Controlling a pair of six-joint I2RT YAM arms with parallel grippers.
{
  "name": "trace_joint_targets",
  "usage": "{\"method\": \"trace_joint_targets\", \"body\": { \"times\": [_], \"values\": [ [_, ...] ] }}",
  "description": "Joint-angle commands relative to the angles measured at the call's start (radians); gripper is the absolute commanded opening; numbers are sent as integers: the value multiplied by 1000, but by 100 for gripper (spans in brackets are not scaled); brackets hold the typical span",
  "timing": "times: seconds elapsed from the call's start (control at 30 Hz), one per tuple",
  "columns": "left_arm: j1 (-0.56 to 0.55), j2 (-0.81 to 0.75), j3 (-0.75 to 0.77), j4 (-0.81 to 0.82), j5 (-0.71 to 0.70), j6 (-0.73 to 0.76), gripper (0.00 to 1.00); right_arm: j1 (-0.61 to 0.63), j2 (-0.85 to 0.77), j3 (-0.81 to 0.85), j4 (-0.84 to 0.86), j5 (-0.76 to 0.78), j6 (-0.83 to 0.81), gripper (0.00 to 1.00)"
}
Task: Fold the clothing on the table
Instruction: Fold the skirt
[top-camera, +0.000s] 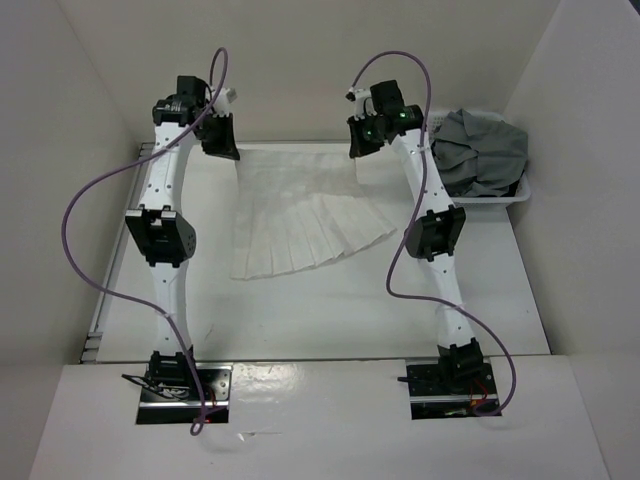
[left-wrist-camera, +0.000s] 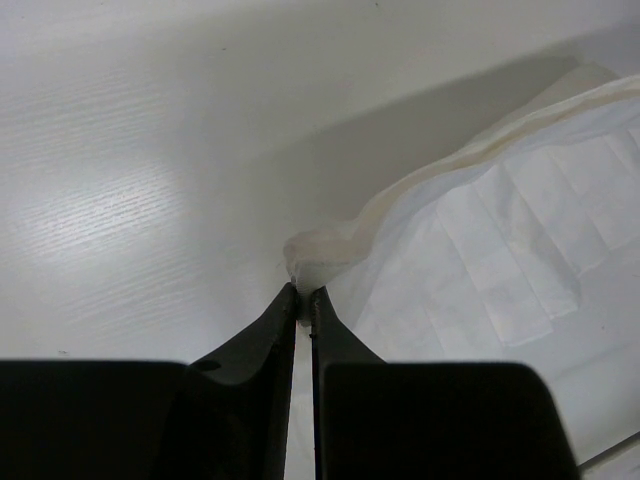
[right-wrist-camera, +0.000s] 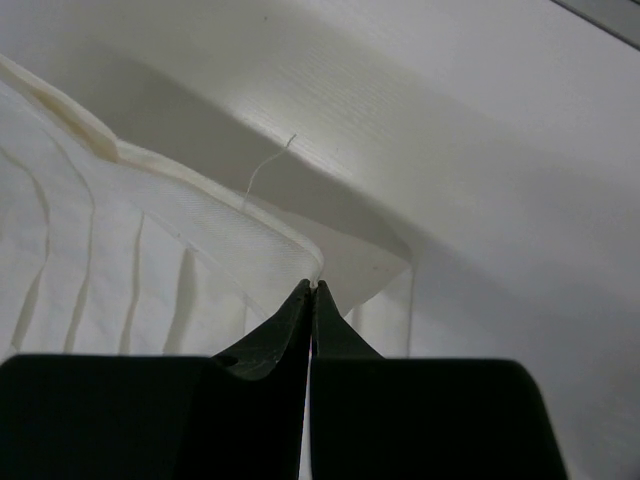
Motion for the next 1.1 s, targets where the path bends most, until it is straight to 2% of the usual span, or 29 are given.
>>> {"method": "trace_joint_targets", "body": {
  "times": [0.0, 0.13, 0.17, 0.23, 0.27, 0.3, 0.33, 0.4, 0.67, 0.8, 1.07],
  "values": [
    [4, -104, -71, 51, -27, -25, 0, 28, -146, -46, -21, 61, 30, 0],
    [-7, -242, -277, 147, -27, -35, 0, 59, -235, -141, -21, 81, 39, 0],
    [-7, -273, -392, 207, -36, -35, 0, 59, -276, -197, -21, 95, 48, 0],
    [-17, -363, -511, 299, -45, -35, 0, 73, -331, -286, 33, 95, 48, 0],
    [-18, -406, -604, 324, -74, -35, 0, 85, -408, -413, 107, 104, 59, 0],
    [-27, -423, -645, 345, -74, -35, 0, 85, -451, -488, 158, 113, 59, 0],
    [-27, -435, -677, 377, -74, -26, 0, 94, -546, -656, 211, 147, 70, 0],
    [-27, -455, -748, 397, -74, -26, 0, 105, -627, -864, 355, 185, 70, 0],
    [-27, -524, -946, 535, -73, -14, 0, 105, -833, -1280, 569, 260, 59, 0],
    [-36, -567, -1029, 584, -83, -3, 0, 105, -849, -1399, 675, 299, 27, 0],
    [-91, -693, -1118, 660, -168, 81, 0, 83, -829, -1410, 729, 354, 7, 0]
  ]
}}
